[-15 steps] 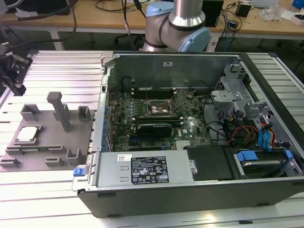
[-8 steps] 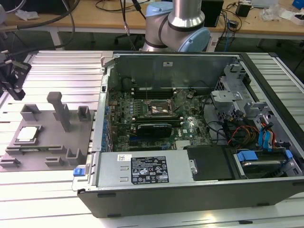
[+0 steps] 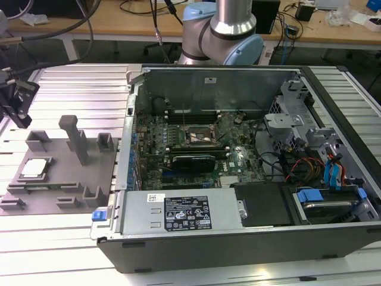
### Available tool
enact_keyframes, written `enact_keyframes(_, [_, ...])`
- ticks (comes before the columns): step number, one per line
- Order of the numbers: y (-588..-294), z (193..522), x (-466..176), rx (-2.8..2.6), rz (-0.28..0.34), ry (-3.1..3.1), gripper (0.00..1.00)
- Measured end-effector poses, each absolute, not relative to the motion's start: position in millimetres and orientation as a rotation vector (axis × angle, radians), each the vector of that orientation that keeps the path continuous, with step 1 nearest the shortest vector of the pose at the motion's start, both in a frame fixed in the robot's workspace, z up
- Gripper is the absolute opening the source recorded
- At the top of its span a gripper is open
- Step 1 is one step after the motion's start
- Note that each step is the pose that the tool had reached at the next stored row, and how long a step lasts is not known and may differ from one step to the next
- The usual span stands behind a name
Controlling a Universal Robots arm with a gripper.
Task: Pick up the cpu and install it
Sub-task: 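Reach for the cpu, then pick up the cpu and move it towards the insertion slot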
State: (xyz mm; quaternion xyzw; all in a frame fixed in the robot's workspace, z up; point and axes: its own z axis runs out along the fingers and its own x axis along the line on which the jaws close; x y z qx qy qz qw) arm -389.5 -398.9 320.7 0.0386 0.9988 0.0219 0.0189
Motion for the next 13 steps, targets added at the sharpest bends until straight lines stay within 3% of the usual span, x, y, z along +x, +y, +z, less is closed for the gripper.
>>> enact_keyframes(13, [-398.8, 316.3, -393.6, 0.12, 0.068, 3.101, 0.11])
